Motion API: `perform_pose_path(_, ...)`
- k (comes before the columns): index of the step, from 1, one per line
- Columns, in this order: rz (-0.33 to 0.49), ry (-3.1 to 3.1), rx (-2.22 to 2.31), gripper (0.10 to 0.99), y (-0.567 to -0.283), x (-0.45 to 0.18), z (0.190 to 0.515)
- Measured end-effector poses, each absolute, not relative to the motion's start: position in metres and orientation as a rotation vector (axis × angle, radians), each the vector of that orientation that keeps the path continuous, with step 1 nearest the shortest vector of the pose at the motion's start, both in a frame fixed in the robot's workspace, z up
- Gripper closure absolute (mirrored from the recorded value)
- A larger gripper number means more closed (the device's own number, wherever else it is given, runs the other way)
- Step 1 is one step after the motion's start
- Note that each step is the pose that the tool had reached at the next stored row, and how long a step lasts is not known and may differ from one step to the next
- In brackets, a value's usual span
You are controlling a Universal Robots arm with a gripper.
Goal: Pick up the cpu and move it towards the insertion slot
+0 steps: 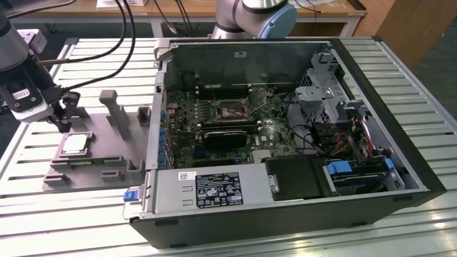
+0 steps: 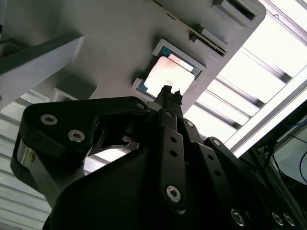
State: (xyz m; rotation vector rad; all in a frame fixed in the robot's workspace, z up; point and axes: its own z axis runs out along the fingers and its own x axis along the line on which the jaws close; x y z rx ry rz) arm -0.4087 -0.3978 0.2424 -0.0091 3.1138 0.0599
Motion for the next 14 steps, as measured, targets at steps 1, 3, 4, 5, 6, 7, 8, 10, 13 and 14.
perform_pose_path(1, 0.06, 3.114, -0.007, 0.984, -0.398, -0.409, 0.241)
perform_pose_path(3, 0.06, 3.114, -0.003, 0.984, -0.398, -0.41, 0.238)
perform_pose_path(4, 0.06, 3.114, -0.001, 0.984, -0.398, -0.41, 0.236)
perform_pose_path(5, 0.06, 3.114, 0.0, 0.984, -0.398, -0.41, 0.234)
perform_pose_path(6, 0.06, 3.114, 0.002, 0.984, -0.398, -0.41, 0.232)
perform_pose_path(7, 0.06, 3.114, 0.004, 0.984, -0.398, -0.411, 0.231)
perform_pose_path(8, 0.06, 3.114, 0.005, 0.984, -0.398, -0.411, 0.229)
perform_pose_path(10, 0.06, 3.114, 0.008, 0.984, -0.398, -0.411, 0.225)
perform_pose_path(13, 0.06, 3.114, 0.01, 0.984, -0.398, -0.412, 0.22)
perform_pose_path(14, 0.06, 3.114, 0.01, 0.984, -0.398, -0.412, 0.219)
